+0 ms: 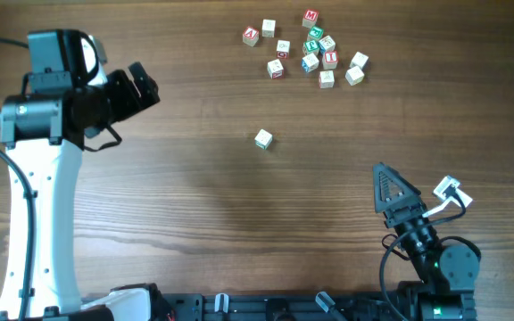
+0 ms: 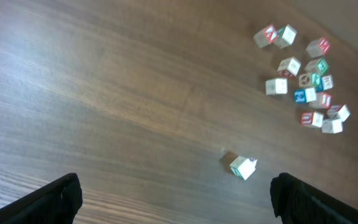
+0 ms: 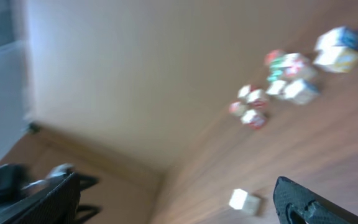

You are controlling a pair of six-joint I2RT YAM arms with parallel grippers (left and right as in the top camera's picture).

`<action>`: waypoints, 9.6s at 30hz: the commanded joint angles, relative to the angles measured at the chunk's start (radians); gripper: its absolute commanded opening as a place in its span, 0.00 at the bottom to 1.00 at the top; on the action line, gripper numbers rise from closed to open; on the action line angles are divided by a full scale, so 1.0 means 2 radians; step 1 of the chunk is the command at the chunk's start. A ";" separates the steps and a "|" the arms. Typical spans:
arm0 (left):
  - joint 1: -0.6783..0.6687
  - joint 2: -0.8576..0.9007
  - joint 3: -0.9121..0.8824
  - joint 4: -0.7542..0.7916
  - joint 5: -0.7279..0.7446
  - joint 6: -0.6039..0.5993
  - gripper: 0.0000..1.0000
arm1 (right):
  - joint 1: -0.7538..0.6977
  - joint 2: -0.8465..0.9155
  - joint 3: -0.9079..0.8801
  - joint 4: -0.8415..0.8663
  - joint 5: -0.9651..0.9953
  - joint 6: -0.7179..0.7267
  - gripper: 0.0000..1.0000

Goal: Form a circle

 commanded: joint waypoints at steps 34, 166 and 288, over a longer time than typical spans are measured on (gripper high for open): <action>0.003 -0.086 -0.199 0.044 0.004 0.027 1.00 | 0.108 0.992 0.842 -0.339 0.074 -0.457 0.99; 0.003 -0.086 -0.199 0.044 0.004 0.027 1.00 | 0.159 1.236 0.980 -0.219 0.280 -0.059 0.93; 0.003 -0.086 -0.199 0.044 0.005 0.027 1.00 | 0.311 1.132 0.876 -0.480 0.343 -0.032 0.35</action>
